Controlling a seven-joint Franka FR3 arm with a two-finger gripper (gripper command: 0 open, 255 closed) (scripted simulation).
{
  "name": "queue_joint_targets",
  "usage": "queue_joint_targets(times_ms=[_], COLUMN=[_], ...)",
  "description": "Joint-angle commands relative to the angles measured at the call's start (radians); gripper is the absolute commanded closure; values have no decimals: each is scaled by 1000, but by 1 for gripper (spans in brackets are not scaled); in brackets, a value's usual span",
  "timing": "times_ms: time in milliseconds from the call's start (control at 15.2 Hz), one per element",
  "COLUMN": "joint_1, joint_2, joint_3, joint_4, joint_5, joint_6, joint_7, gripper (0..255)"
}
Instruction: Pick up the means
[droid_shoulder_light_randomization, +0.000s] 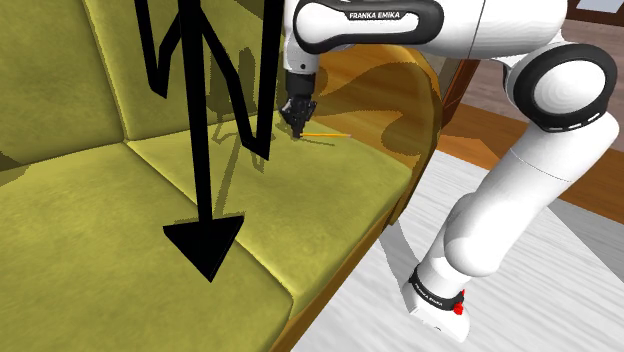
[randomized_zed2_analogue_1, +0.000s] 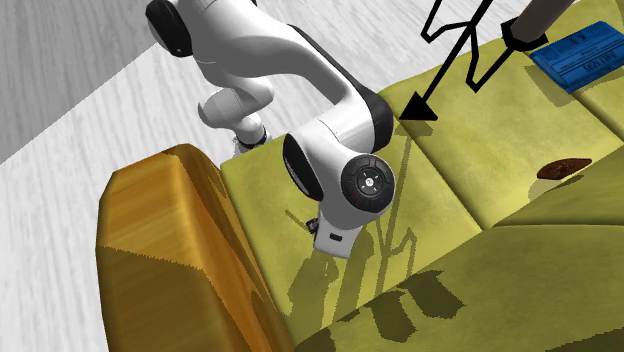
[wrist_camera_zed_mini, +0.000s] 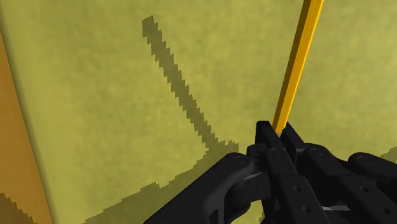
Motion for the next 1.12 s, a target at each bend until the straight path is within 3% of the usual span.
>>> queue_joint_targets(times_ms=[0,1056], joint_1=[0,0], joint_2=[2,35], joint_3=[0,1], joint_4=[11,241], joint_5=[0,-4], joint_6=[-15,-212], joint_7=[2,1], gripper=[255,255])
